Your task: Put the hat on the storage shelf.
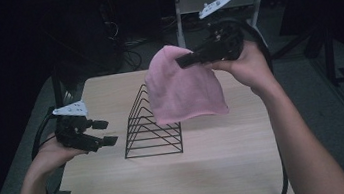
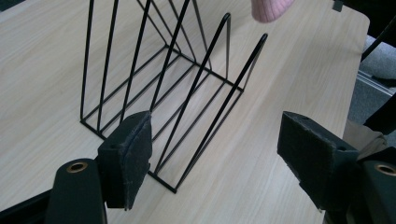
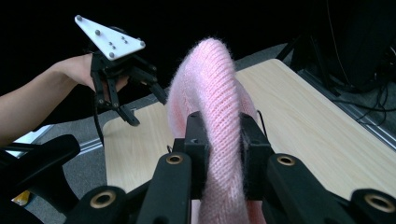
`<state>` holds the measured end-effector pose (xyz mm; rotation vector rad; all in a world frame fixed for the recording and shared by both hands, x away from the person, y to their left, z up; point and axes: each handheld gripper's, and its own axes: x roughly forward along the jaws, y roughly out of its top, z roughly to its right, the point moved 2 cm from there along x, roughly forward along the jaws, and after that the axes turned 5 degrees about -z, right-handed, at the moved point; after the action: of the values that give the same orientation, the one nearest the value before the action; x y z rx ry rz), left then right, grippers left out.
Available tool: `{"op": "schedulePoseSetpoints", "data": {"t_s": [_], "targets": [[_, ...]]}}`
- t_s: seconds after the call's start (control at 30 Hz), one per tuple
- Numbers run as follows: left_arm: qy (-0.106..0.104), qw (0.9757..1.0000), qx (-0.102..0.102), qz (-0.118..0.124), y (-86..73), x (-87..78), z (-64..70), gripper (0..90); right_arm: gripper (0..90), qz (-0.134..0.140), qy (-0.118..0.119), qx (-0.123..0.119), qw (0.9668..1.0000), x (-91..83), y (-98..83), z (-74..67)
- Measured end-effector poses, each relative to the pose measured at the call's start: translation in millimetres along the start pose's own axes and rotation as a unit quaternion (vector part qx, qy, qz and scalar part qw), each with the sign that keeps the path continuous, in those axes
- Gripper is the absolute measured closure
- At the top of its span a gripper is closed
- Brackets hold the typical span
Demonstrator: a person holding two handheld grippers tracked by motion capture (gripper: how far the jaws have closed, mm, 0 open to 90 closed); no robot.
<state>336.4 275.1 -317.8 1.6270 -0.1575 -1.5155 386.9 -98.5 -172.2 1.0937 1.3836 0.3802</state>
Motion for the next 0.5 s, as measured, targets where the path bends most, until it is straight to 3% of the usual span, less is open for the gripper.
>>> {"op": "schedulePoseSetpoints", "data": {"t_s": [0.5], "targets": [[0.001,0.9999,0.011,-0.007,12.7,1.1,3.7,25.3,77.0,-0.004,0.02,-0.028,0.9994,26.6,33.9,-14.5]]}}
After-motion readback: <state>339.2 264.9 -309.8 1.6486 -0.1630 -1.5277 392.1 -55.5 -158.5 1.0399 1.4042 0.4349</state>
